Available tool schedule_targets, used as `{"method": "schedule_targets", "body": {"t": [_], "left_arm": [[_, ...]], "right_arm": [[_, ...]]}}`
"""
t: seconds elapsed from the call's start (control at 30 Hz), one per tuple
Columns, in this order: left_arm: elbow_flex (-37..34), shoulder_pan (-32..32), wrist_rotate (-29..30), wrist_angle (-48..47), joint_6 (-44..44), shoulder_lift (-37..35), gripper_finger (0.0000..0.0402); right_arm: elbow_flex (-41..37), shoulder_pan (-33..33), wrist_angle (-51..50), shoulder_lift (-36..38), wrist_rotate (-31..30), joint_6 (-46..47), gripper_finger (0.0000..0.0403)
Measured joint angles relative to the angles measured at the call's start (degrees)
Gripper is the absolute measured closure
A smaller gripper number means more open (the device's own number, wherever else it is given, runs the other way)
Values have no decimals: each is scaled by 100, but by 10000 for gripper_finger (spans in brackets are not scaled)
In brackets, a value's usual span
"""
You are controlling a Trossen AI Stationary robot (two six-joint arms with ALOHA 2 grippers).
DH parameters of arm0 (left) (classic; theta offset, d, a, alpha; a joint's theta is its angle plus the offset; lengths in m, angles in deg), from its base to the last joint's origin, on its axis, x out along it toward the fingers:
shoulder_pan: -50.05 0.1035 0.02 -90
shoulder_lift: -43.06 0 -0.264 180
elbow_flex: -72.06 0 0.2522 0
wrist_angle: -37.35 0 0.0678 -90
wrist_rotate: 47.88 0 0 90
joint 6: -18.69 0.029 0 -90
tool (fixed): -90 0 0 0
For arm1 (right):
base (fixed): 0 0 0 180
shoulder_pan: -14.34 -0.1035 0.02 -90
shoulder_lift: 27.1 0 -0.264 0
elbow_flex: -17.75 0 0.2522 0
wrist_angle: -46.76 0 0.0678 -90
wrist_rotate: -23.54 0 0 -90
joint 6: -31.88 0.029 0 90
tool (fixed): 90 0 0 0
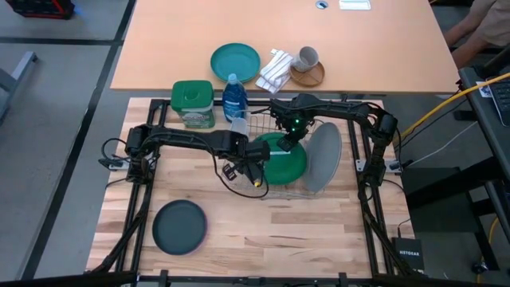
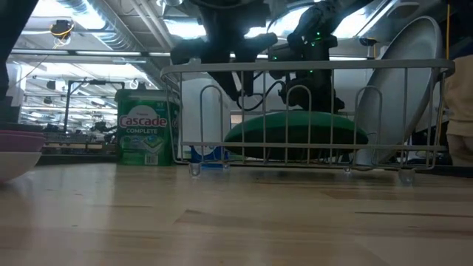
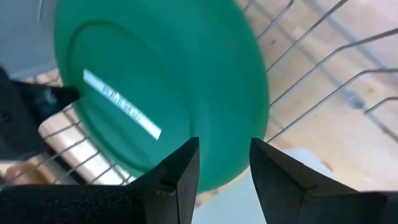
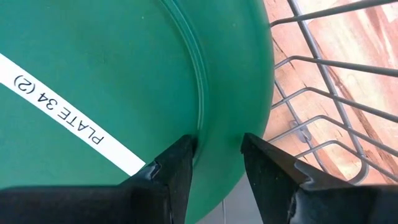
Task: Sort dishes
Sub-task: Put the green plate into the dish rack
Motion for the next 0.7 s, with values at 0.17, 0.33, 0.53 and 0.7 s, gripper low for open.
{"method": "schedule_targets", "body": {"t": [0.17, 0.33, 0.53, 0.7], "left_arm": [[2, 35, -537, -129, 2, 0, 271], [4, -11, -704, -292, 430, 95, 271], [4, -7, -709, -283, 1036, 307, 271], [11, -9, -724, -303, 1418, 503, 271]], "right_arm": [[-1, 0, 1, 1, 0, -1, 256], [-1, 0, 4, 0, 1, -1, 256], [-1, 0, 9, 0, -1, -12, 256], [-1, 1, 15, 0, 1, -18, 256]]}}
